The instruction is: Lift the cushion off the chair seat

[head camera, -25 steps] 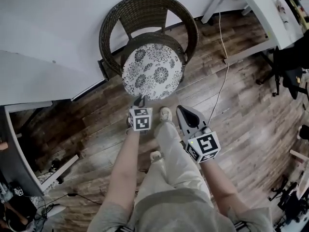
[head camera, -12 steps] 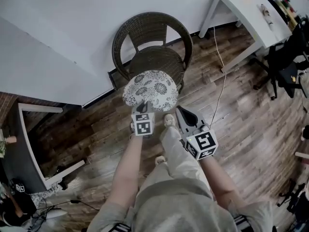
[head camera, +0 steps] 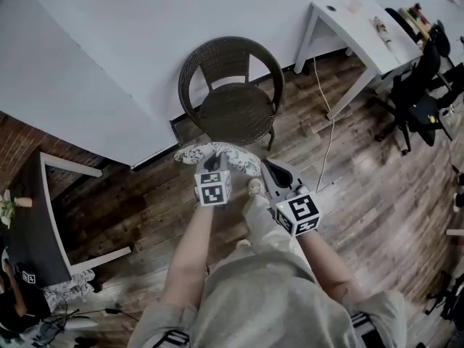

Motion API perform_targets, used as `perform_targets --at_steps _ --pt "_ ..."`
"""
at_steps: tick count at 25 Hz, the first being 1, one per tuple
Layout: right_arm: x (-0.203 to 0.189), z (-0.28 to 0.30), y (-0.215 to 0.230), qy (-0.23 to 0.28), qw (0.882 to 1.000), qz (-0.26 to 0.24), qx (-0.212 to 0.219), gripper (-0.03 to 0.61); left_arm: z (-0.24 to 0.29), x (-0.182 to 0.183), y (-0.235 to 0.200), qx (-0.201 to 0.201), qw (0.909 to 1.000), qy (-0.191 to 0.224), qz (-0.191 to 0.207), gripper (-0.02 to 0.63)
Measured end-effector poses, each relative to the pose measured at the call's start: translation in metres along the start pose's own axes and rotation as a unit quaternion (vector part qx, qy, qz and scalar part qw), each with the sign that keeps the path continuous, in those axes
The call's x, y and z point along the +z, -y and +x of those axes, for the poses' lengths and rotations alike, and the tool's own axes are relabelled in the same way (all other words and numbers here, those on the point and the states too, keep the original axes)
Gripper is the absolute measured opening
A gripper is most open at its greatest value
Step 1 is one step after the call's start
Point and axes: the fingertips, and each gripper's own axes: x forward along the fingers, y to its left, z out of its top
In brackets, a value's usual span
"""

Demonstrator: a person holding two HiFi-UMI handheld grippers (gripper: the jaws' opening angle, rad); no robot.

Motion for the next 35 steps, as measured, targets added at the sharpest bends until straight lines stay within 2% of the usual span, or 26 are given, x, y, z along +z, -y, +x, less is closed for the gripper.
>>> perform_targets --at_steps 9,16,28,35 --pt "0.022 -0.053 -0.045 0.028 0.999 -0.030 -0.010 0.000 -0.102 0.023 0.006 0.006 0.9981 0.059 -0.015 0.034" --pt "0.025 -0.100 -0.073 0.043 0.998 -0.044 -0.019 0.000 -0.182 0.026 0.012 0.011 0.9948 0.094 -0.037 0.034" --pt "0.033 -0.146 -0.101 0.044 0.997 -0.047 -0.045 0.000 -0.288 0.054 0.027 -0.027 0.9882 0.141 -0.054 0.034" --pt "0.038 -0.152 -0.115 0.036 0.998 -0.048 -0.037 0.000 -0.329 0.071 0.037 -0.056 0.9842 0.160 -0.051 0.034"
